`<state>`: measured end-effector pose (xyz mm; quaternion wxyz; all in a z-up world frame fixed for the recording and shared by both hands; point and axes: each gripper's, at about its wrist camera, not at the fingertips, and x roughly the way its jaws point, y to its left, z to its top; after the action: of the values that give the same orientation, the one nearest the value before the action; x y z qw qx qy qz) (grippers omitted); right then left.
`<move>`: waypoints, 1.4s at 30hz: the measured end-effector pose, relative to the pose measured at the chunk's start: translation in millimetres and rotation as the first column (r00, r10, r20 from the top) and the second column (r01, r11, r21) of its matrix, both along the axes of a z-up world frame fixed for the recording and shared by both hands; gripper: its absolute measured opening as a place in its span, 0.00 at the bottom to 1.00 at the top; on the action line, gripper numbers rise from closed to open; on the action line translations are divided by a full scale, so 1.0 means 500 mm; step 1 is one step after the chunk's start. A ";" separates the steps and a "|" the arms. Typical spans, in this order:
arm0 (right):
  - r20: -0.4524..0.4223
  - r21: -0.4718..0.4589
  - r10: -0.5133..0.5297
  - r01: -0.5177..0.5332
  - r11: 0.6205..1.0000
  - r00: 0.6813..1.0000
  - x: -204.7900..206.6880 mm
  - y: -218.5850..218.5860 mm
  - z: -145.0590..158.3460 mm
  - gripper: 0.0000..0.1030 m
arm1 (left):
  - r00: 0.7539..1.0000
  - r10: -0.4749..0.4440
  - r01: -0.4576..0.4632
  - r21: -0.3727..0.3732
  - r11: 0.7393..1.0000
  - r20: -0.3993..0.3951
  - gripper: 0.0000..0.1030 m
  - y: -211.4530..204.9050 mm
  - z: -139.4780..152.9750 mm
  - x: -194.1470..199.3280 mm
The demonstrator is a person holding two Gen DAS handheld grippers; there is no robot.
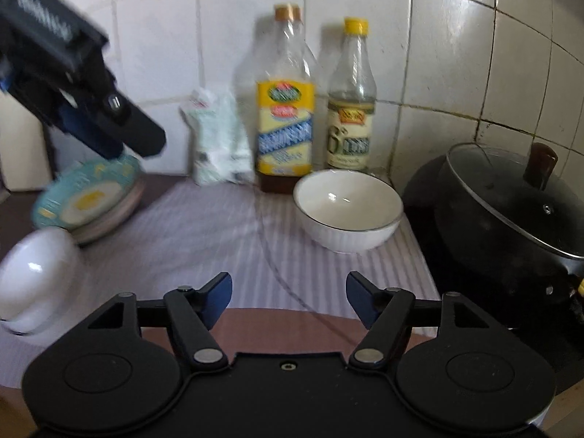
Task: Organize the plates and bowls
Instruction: 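Move the left gripper to the white bowl beside the bottles, then close the left gripper on the white bowl rim and lift it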
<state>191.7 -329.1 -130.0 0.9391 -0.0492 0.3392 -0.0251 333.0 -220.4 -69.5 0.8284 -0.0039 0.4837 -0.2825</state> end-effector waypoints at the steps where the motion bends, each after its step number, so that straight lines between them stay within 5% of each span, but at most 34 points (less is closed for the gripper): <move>1: -0.003 -0.004 -0.006 0.006 1.000 1.000 0.011 -0.008 -0.010 0.72 | 1.000 0.003 -0.003 -0.008 1.000 -0.002 0.62 -0.007 -0.003 0.014; 5: -0.018 0.015 -0.018 0.019 1.000 1.000 0.055 -0.041 -0.040 0.72 | 0.999 -0.023 0.023 -0.011 1.000 -0.031 0.73 -0.038 -0.023 0.065; 11: -0.048 0.087 -0.018 0.022 0.996 0.999 0.110 -0.074 -0.063 0.73 | 0.999 -0.044 0.045 0.018 0.999 -0.031 0.77 -0.101 -0.064 0.125; 20: -0.068 0.093 -0.059 0.065 0.994 0.996 0.166 -0.098 -0.102 0.75 | 0.989 0.016 -0.006 0.068 0.998 -0.149 0.78 -0.183 -0.185 0.217; 24: -0.065 0.100 -0.080 0.086 0.991 0.995 0.183 -0.105 -0.118 0.88 | 0.991 0.031 -0.020 0.082 0.996 -0.132 0.78 -0.200 -0.213 0.238; 30: -0.047 0.127 -0.088 0.093 0.988 0.995 0.200 -0.112 -0.127 0.89 | 0.996 0.021 -0.013 0.099 0.995 -0.081 0.75 -0.218 -0.233 0.242; 36: -0.044 0.159 -0.117 0.123 0.980 0.992 0.225 -0.127 -0.127 0.90 | 0.991 -0.011 0.021 0.068 0.997 -0.136 0.22 -0.219 -0.242 0.261; 42: -0.034 0.118 -0.128 0.131 0.984 0.991 0.247 -0.126 -0.127 0.95 | 0.983 -0.005 0.011 0.028 1.000 -0.182 0.12 -0.214 -0.250 0.268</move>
<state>315.0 -392.1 -193.6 0.9322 0.0293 0.3549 -0.0651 467.0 -327.6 -194.4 0.7796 -0.0158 0.5614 -0.2773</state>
